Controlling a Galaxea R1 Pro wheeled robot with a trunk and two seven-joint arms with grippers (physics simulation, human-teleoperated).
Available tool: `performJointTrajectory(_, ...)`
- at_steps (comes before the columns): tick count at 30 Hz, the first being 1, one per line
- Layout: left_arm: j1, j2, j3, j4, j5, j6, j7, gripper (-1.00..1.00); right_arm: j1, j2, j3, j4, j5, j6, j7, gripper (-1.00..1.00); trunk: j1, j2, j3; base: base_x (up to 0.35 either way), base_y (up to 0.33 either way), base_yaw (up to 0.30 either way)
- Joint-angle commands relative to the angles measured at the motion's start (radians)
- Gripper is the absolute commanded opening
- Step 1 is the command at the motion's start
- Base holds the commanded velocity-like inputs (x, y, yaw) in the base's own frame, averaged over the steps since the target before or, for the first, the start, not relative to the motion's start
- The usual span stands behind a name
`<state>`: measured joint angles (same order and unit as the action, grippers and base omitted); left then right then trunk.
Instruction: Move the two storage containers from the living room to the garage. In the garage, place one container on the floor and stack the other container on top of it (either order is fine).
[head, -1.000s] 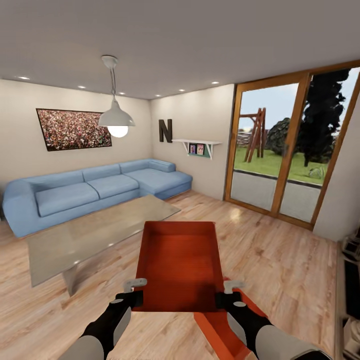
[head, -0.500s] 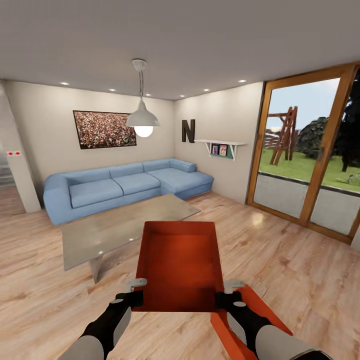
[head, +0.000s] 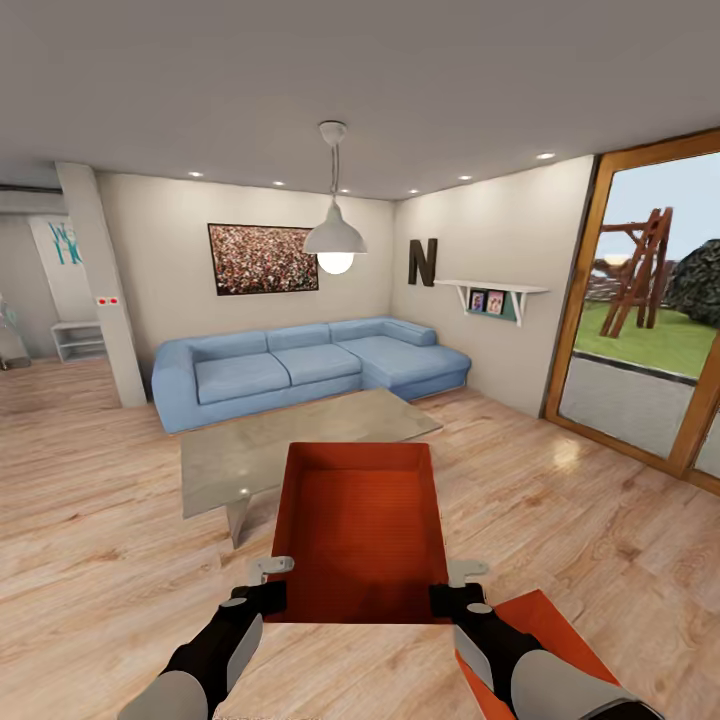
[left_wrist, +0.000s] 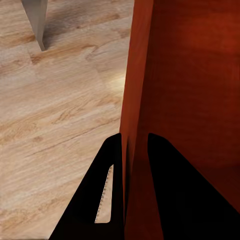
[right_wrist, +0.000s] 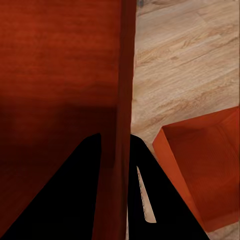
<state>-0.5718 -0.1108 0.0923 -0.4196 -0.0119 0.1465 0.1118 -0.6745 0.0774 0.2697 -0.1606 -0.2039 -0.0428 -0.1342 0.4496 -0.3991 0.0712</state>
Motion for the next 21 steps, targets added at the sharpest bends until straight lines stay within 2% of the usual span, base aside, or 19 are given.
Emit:
performJointTrajectory(1, 0.000, 0.011, 0.012, -0.005, -0.020, -0.004, 0.017, -1.00, 0.000, -0.001, -0.007, 0.004, -0.017, -0.005, -0.005, -1.00, 0.000, -0.001, 0.000, 0.000, 0.000, 0.300)
performJointTrajectory(21, 0.000, 0.011, 0.012, -0.005, -0.020, -0.004, 0.017, -1.00, 0.000, -0.001, -0.007, 0.004, -0.017, -0.005, -0.005, -1.00, 0.000, -0.001, 0.000, 0.000, 0.000, 0.300)
